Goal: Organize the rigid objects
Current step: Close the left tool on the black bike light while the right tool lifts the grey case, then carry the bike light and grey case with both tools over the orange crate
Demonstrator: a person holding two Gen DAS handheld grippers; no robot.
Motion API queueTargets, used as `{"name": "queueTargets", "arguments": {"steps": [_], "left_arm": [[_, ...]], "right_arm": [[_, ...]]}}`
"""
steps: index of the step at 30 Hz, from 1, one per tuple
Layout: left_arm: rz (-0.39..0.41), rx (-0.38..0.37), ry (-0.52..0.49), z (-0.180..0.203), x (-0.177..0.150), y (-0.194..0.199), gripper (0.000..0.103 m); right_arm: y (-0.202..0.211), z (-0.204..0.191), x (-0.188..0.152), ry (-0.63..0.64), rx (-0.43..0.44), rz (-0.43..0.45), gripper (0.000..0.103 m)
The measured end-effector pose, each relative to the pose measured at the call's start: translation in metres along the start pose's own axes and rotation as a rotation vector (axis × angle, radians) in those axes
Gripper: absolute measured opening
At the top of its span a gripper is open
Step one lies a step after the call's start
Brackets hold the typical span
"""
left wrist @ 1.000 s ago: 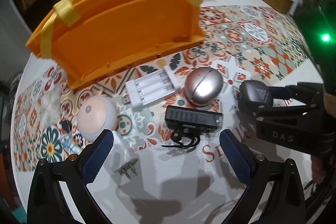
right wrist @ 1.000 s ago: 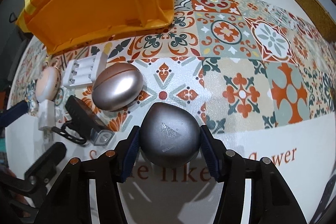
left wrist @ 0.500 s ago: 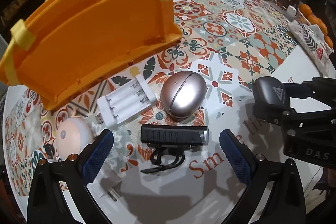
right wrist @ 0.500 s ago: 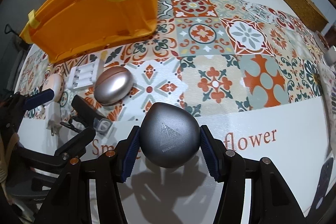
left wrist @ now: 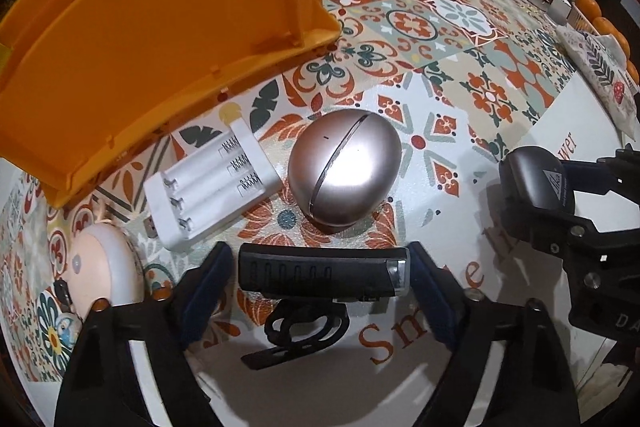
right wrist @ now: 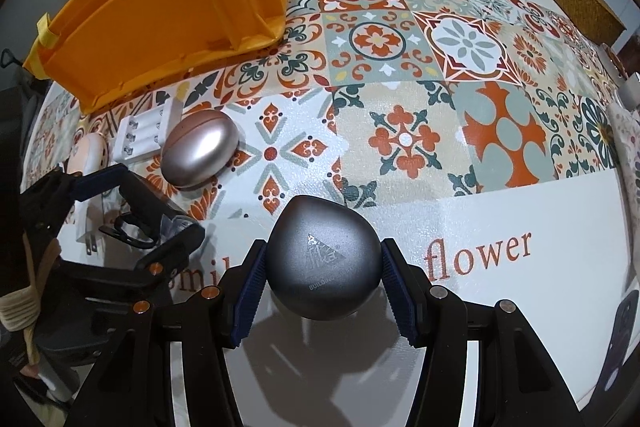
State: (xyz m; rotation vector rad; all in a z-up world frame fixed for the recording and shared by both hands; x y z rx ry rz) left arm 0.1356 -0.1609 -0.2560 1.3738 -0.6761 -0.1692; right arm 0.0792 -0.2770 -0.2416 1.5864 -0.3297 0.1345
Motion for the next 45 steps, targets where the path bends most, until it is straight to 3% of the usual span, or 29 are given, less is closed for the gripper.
{"name": "queueTargets", "arguments": {"steps": [4,10,22,30,45], "left_arm": [[0.015,-0.022,0.025,-0.001,0.000,0.002,0.072],[0.015,-0.027,0.060,-0.005,-0.003,0.008,0.072],[0.093,0.002,0.177,-0.025,-0.004,0.053,0.072],[0.155,0.020,0.268,-0.046,-0.001,0.087,0.072],[0.297,0.052,0.330,-0.079,0.021,0.145,0.072]], "right_arm": [[-0.001,0.000,-0.001,0.000,0.000,-0.008,0.056],[0.001,-0.002,-0.001,0.011,-0.002,-0.006,0.056],[0.025,-0.012,0.006,0.037,0.016,0.047,0.056],[0.056,-0.029,0.018,0.083,0.038,0.130,0.056],[0.096,-0.062,0.058,0.145,0.092,0.267,0.056]]}}
Point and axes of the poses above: each gripper's, at about its wrist camera, not at the fingertips, and y roughly against the way its jaws point, z to its right, x to its top, the point moved 6 cm from there along -y, roughly the way its jaws point, and after that the axes turned 9 degrees about y, right-handed, at the moved point
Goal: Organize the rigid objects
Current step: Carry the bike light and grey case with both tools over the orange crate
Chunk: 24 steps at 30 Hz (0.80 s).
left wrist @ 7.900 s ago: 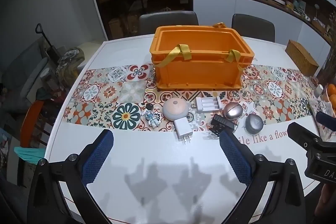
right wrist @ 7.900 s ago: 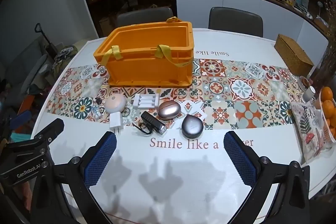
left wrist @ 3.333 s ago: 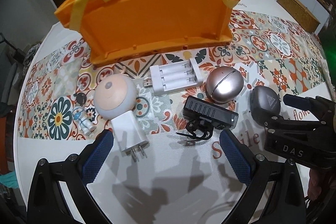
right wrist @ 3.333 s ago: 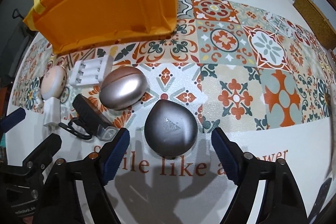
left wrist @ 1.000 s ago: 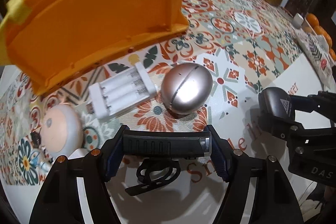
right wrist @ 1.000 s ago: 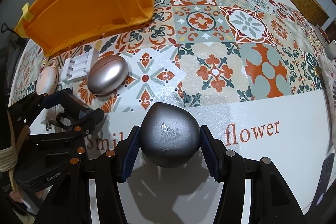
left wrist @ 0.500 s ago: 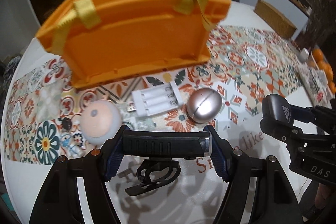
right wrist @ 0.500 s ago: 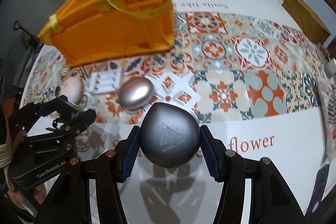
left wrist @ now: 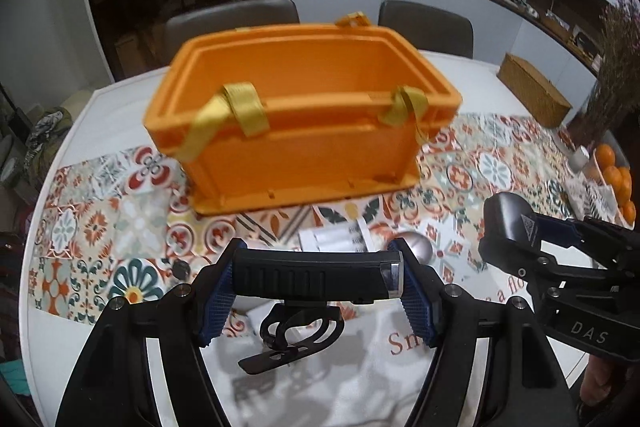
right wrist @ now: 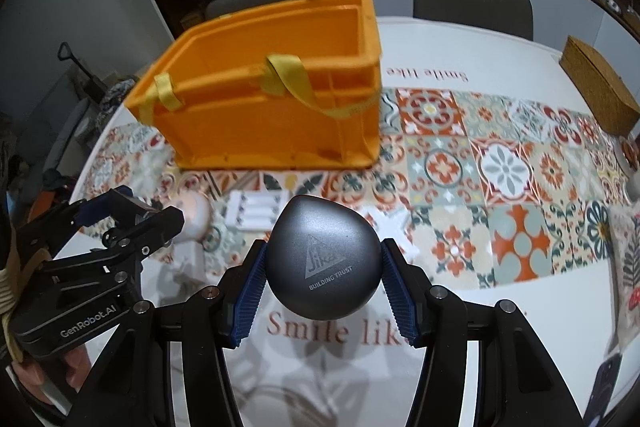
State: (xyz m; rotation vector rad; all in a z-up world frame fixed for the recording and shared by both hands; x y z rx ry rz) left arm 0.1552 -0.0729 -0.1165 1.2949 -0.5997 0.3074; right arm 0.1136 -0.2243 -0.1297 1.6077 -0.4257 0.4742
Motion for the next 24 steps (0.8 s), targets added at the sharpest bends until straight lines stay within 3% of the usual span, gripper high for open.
{"name": "queueTargets", "arguments": {"steps": [24], "left_arm": [[0.177,0.051,-0.003,-0.016,0.075,0.045,0.072]], "right_arm": [[0.024,-0.021,0.082,0.050,0.020,0.163,0.056]]}}
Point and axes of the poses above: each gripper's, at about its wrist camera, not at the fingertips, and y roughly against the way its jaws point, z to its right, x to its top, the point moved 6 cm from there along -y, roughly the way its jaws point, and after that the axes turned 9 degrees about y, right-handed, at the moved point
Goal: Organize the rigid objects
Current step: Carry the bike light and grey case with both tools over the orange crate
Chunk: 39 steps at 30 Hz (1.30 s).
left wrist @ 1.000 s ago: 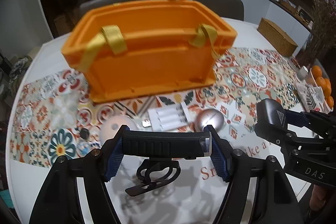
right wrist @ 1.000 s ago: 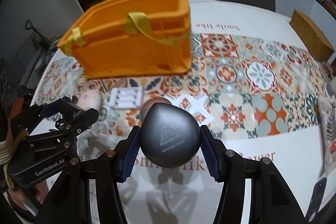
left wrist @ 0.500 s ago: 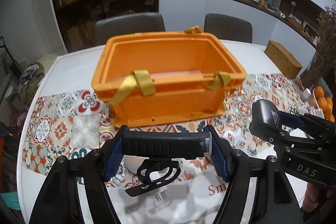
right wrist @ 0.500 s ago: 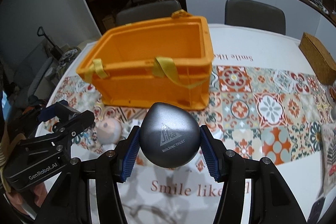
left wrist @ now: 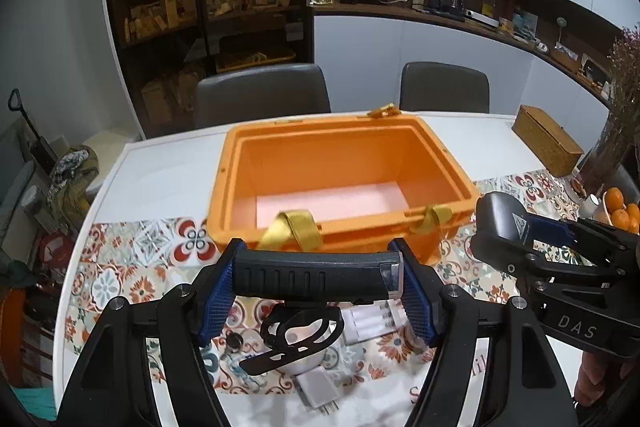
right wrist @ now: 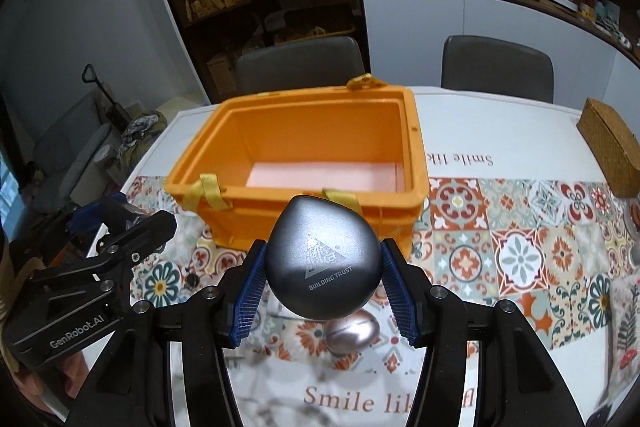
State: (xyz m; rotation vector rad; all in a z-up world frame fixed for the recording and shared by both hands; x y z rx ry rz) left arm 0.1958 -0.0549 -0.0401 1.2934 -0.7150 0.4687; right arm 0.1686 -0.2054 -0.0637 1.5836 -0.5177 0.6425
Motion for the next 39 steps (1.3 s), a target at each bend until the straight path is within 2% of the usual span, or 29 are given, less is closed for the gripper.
{"name": "queueTargets", "arguments": {"steps": [7,14,24,34,39], "left_arm": [[0.008,0.004,0.000,-0.002,0.020,-0.001,0.072],[0.003,0.024,-0.012,-0.007,0.041,-0.010,0.072],[-0.026,0.079,-0.029,-0.017,0.066,-0.037,0.072],[-0.164,0.070,0.022,-0.030,0.077,-0.084,0.072],[-0.224,0.118,-0.007,-0.032,0.076,-0.110,0.072]], "right_arm": [[0.000,0.002,0.024,0.010,-0.009,0.021,0.056],[-0.009,0.006,0.048,0.001,-0.001,0.006,0.056],[-0.025,0.002,0.082,0.038,-0.022,-0.016,0.056],[-0.067,0.005,0.094,0.029,-0.012,-0.131,0.056],[-0.093,0.006,0.093,0.031,-0.016,-0.202,0.056]]}}
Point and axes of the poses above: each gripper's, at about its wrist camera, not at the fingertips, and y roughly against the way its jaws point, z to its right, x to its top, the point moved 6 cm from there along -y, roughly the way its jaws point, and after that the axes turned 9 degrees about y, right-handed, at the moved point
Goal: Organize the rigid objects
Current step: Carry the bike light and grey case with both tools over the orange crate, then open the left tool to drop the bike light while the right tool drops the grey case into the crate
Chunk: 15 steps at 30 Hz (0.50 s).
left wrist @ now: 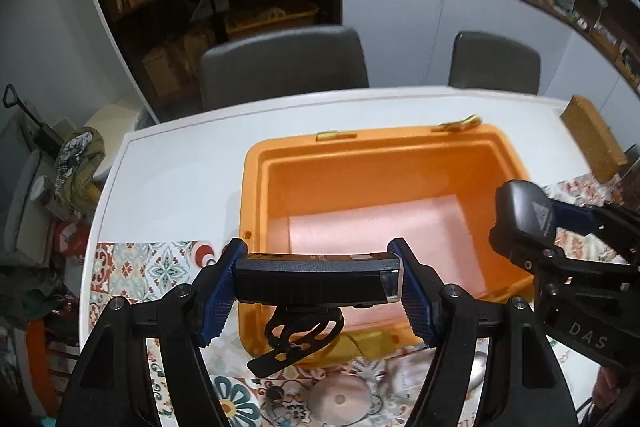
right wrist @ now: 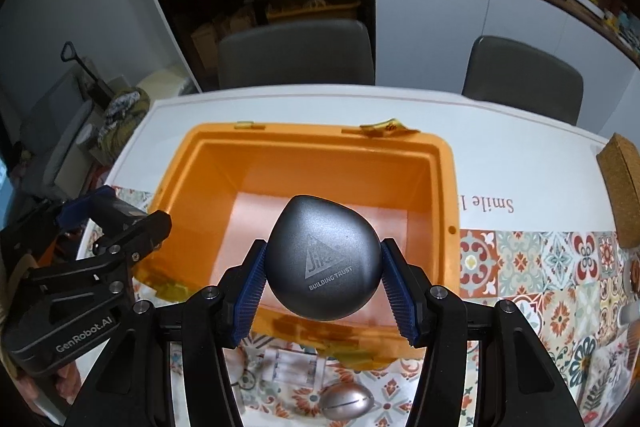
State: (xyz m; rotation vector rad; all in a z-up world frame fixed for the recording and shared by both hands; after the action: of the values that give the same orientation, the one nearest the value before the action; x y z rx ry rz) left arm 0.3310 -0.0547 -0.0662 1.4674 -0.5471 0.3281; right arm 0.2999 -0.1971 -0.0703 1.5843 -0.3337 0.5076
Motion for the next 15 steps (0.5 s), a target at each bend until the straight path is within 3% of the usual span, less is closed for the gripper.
{"name": "queueTargets", "arguments": {"steps": [6,15], "left_arm": [[-0.074,0.053,-0.025,0.002,-0.006,-0.028,0.072],[-0.133,0.034,-0.012,0.005,-0.018,-0.050,0.072]], "right_arm": [[-0.022,-0.001,0.000,0.028,-0.033,-0.049,0.056],[-0.039,0.005,-0.009,0.021,-0.040,-0.096,0.056]]}}
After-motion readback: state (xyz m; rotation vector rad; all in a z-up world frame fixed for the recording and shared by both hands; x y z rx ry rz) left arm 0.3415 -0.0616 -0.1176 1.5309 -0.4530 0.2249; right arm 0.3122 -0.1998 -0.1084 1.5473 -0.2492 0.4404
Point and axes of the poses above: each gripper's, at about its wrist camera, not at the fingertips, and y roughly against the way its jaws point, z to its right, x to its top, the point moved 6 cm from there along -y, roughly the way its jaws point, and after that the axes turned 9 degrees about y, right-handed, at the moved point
